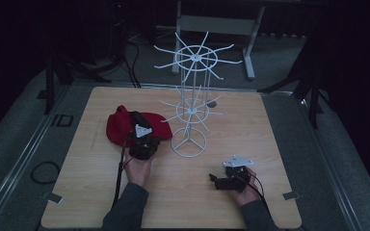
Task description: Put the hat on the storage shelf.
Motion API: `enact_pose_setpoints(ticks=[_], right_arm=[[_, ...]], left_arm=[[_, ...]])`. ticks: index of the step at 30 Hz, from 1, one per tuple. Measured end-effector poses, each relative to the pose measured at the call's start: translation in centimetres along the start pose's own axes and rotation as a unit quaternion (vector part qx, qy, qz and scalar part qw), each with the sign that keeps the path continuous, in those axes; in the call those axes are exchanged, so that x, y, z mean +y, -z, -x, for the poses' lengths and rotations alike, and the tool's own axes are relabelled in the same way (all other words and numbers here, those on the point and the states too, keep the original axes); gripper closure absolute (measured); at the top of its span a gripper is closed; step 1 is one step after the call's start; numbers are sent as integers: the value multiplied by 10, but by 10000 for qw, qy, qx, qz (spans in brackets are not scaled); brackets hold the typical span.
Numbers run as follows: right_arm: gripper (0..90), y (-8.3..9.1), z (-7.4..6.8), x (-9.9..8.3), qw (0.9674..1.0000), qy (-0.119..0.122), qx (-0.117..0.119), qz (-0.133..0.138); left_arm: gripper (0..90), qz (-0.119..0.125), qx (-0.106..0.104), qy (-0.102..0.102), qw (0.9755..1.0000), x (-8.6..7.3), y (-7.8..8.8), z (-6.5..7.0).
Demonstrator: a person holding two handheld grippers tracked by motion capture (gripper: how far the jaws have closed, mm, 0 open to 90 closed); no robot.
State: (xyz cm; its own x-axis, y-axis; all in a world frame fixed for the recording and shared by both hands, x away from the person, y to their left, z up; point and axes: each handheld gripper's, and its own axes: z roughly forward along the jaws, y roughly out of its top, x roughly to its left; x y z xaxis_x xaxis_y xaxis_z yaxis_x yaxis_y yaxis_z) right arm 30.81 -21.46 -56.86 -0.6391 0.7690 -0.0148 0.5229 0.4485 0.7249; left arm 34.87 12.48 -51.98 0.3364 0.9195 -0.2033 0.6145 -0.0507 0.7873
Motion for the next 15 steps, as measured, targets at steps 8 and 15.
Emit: enact_pose_setpoints(ticks=[8,15], right_arm=[[167,0,0,0,10000,-10,4,-6],[167,0,0,0,10000,-22,5,-12]], left_arm=[[882,101,412,352,9985,3,12,-30],[884,-56,797,673,9945,4,12,-58]])
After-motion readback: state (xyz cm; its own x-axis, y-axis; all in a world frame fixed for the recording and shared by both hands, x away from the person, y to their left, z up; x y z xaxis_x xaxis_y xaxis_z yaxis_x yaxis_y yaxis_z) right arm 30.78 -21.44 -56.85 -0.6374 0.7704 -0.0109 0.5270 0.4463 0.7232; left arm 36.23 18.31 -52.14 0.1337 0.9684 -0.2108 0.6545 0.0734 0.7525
